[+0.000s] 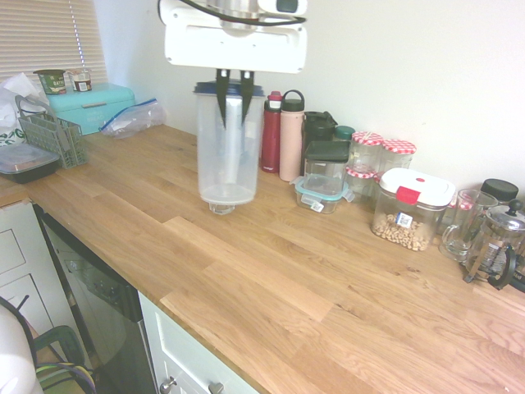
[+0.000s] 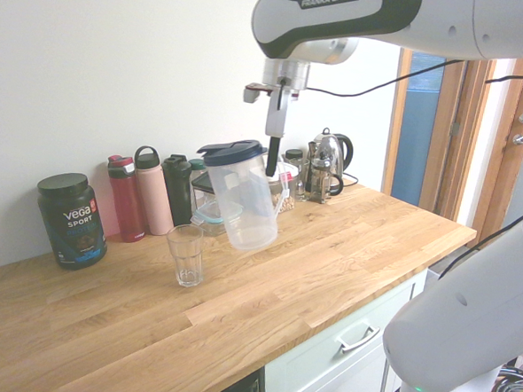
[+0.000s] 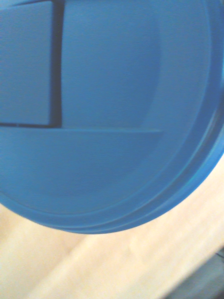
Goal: Pour me some water
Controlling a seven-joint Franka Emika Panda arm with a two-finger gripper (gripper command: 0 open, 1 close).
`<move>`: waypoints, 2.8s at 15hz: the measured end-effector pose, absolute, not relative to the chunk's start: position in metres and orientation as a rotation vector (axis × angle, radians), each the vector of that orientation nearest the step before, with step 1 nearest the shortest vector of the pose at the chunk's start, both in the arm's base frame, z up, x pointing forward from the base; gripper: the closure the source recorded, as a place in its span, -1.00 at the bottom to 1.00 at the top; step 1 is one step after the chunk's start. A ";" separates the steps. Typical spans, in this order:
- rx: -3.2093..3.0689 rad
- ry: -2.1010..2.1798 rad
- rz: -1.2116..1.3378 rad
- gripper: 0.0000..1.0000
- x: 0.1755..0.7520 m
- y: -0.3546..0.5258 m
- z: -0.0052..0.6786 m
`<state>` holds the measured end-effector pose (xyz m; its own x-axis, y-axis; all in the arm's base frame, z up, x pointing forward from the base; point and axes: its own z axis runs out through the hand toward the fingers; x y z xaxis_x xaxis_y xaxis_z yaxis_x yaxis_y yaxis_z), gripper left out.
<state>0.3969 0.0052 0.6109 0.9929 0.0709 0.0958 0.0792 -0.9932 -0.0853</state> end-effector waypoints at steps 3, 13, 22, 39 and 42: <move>-3.128 -0.359 -0.080 1.00 0.423 0.039 0.600; -3.457 -1.134 0.049 1.00 0.486 0.074 0.584; -3.530 -1.576 0.038 1.00 0.491 0.119 0.538; -3.624 -1.674 0.066 1.00 0.520 0.164 0.547; -3.513 -1.511 -0.047 1.00 0.505 0.131 0.590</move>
<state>0.5055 0.1310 0.5904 0.7224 0.6524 -0.2293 0.6369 -0.4985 0.5881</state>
